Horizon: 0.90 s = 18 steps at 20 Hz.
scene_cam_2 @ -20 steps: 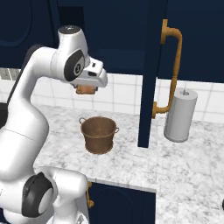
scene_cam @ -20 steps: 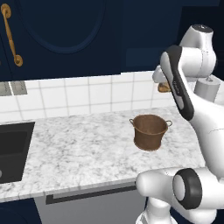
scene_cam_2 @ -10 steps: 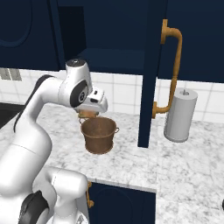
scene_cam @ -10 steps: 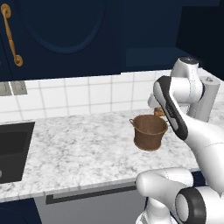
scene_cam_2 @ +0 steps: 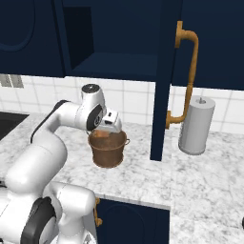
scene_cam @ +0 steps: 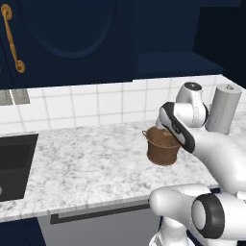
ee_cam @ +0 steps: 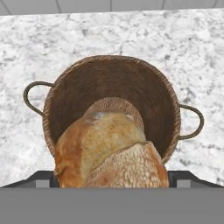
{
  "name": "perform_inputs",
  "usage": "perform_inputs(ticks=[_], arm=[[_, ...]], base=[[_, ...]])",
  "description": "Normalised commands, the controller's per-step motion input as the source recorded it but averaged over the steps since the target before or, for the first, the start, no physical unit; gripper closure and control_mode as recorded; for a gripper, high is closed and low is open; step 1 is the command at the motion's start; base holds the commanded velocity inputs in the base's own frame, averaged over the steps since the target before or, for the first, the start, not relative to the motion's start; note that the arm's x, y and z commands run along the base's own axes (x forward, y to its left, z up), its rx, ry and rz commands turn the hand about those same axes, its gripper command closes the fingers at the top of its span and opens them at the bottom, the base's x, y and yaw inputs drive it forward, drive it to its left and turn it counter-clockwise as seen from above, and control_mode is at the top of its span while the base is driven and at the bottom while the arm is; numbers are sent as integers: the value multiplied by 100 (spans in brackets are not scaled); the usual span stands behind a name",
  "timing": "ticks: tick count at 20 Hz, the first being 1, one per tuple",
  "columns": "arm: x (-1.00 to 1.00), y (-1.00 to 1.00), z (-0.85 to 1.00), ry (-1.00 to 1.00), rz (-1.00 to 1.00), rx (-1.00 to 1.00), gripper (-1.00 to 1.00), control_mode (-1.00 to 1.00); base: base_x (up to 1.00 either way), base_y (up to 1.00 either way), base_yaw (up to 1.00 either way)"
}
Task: Open the cabinet, pick up the bread from the cabinet and place it in the basket. Then move the basket to the dining counter.
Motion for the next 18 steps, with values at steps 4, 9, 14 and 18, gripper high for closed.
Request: perform_inputs(ticks=[4, 9, 14, 18], arm=[[52, -13, -35, 15, 0, 0, 100, -100], [48, -4, -61, 16, 0, 0, 100, -100], [33, -11, -47, 8, 3, 0, 100, -100], [22, -1, -51, 7, 2, 0, 100, -100]], base=[[0, 0, 0], [0, 0, 0], [0, 0, 0], [0, 0, 0]])
